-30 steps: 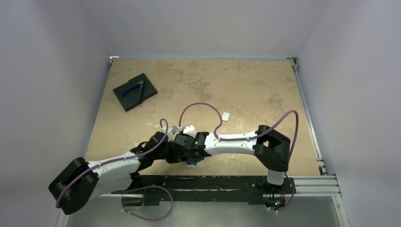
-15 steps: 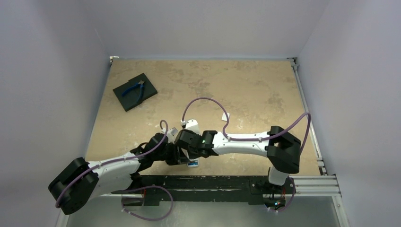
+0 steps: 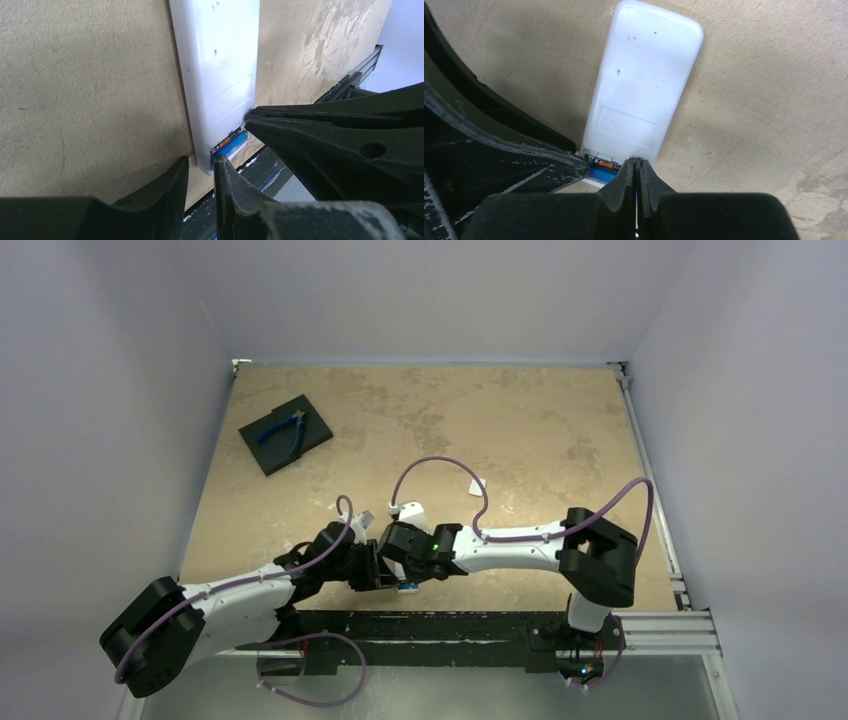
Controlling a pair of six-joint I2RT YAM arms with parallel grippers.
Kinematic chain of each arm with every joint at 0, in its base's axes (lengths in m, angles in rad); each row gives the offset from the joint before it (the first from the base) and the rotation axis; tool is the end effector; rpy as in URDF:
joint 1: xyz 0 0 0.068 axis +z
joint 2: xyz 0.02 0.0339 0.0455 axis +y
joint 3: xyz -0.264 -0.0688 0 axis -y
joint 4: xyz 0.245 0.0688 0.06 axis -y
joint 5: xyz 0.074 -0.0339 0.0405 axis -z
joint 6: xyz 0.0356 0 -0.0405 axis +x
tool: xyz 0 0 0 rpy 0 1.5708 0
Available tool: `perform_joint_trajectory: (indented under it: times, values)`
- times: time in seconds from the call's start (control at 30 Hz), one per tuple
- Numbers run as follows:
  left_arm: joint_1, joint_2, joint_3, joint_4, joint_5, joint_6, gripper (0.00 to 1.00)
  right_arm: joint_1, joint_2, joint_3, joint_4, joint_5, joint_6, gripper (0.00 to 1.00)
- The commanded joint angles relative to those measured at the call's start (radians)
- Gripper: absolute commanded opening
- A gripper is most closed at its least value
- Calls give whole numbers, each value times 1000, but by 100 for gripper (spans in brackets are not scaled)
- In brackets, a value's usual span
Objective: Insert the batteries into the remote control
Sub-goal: Load the battery into the remote control.
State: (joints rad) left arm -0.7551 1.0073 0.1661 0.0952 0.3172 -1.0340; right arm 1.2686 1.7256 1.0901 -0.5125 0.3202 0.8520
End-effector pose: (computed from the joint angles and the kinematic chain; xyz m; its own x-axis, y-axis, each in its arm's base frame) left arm 0.1134 -0.1220 0.1209 -0.9557 -0.2218 -0.1936 -0.0064 0.6733 -0.7394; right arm 0.1112 0.3191 0.1789 -0.8318 -0.2679 -0.4862 -0.3671 0.9224 0.1198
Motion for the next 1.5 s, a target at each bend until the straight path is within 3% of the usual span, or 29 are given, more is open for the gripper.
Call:
perform_joint_trajectory:
  times: [0.0, 0.7, 1.47]
  values:
    - [-4, -8, 21, -2, -9, 3, 24, -2, -52, -19, 51, -22, 6, 2]
    - [-4, 24, 26, 21, -3, 5, 24, 8, -80, -60, 80, -62, 9, 0]
    - [-5, 56, 30, 35, -1, 11, 23, 9, 0, -91, 133, -74, 15, 0]
